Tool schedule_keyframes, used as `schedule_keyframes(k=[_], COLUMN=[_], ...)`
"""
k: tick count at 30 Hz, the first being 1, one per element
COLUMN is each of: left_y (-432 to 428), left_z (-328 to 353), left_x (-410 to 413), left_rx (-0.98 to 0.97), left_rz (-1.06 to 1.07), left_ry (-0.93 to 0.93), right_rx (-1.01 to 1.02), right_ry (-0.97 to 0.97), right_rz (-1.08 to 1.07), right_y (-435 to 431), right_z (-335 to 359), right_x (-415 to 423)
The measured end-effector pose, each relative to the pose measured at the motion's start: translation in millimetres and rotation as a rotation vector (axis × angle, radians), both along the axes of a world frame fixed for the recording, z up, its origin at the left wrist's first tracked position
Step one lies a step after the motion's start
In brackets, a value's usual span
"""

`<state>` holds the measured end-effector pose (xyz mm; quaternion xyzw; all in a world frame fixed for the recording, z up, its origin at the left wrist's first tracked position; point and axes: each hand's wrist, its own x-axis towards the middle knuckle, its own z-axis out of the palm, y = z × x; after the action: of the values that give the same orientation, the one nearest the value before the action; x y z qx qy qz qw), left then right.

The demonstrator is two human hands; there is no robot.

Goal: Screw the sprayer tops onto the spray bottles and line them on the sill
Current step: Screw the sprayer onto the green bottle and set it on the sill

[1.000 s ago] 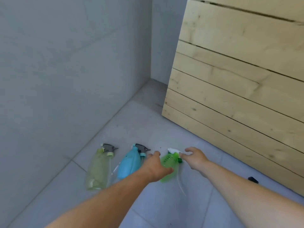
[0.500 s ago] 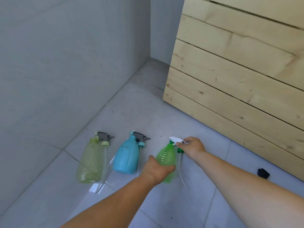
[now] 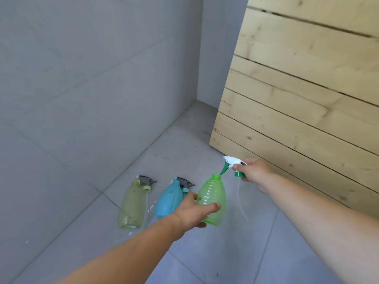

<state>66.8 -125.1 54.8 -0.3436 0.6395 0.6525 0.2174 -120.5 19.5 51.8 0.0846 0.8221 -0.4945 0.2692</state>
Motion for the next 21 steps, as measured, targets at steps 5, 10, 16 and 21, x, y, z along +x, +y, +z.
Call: schedule_keyframes(k=[5,10,16,21], left_y=[-20,-34,-42,-37], left_z=[100,184,234,249], left_x=[17,51,92,109], left_rx=[-0.084,-0.149,-0.195,-0.245], left_rz=[-0.100,-0.137,-0.064,-0.075], left_ry=[0.161,0.256,0.339,0.383], right_rx=[-0.280,-0.749,-0.978,-0.981], right_ry=[0.261,0.368,0.368,0.331], right_rz=[-0.051,-0.201,-0.200,-0.198], right_y=[-9,-2,6,4], right_z=[146,279,335,331], right_x=[3,36,91,121])
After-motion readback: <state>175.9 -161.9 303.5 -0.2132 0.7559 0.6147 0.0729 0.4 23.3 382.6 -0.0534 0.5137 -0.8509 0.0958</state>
